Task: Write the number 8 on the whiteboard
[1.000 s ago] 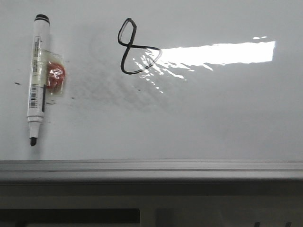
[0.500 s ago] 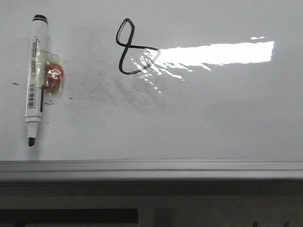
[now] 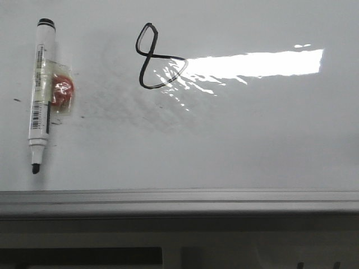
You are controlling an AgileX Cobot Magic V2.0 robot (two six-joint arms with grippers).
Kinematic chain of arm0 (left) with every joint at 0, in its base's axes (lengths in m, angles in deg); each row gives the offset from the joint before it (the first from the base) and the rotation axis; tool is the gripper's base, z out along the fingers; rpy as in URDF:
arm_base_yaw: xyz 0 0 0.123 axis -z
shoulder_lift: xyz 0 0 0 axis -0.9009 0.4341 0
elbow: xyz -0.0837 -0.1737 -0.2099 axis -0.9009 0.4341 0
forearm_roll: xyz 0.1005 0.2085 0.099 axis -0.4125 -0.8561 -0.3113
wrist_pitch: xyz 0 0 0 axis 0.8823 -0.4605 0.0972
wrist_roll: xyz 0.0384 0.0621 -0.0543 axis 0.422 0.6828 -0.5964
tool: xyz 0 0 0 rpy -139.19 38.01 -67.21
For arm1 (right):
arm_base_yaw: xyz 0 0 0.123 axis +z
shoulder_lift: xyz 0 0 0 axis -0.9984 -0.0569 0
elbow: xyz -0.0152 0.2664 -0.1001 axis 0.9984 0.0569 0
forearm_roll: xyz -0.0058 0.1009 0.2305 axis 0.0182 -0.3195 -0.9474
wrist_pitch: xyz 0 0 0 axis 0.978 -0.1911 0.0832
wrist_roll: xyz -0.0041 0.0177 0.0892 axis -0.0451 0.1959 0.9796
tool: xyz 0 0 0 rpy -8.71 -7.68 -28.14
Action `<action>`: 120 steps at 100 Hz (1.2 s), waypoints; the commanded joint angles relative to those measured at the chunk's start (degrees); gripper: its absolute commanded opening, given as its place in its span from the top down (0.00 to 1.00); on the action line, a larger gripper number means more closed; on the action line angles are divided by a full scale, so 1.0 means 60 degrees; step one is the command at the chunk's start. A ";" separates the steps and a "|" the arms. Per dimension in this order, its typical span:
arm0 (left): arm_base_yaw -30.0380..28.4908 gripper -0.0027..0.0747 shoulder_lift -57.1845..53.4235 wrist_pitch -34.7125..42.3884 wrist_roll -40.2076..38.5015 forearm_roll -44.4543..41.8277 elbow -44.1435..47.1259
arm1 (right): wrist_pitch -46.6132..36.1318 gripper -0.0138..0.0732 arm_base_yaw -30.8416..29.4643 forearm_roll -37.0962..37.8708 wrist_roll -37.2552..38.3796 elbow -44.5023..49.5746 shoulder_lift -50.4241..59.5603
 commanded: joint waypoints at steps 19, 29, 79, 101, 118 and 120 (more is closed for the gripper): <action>-0.0010 0.99 -0.0257 0.0356 -0.0091 0.0137 0.0374 | 0.1540 0.91 -0.2469 0.0051 0.0016 0.0172 0.1435; -0.0010 0.99 -0.0257 0.0356 -0.0091 0.0137 0.0374 | 0.2788 0.91 -0.3028 -0.0031 -0.0362 0.0172 0.2108; -0.0010 0.99 -0.0257 0.0356 -0.0091 0.0137 0.0374 | 0.4990 0.91 -0.3509 -0.0673 -0.1256 0.0185 0.2198; -0.0010 0.99 -0.0257 0.0356 -0.0091 0.0137 0.0374 | 0.4990 0.91 -0.3509 -0.0673 -0.1256 0.0185 0.2198; -0.0010 0.99 -0.0257 0.0356 -0.0091 0.0137 0.0374 | 0.4990 0.91 -0.3509 -0.0673 -0.1256 0.0185 0.2198; -0.0010 0.99 -0.0257 0.0356 -0.0091 0.0137 0.0374 | 0.4990 0.91 -0.3509 -0.0673 -0.1256 0.0185 0.2198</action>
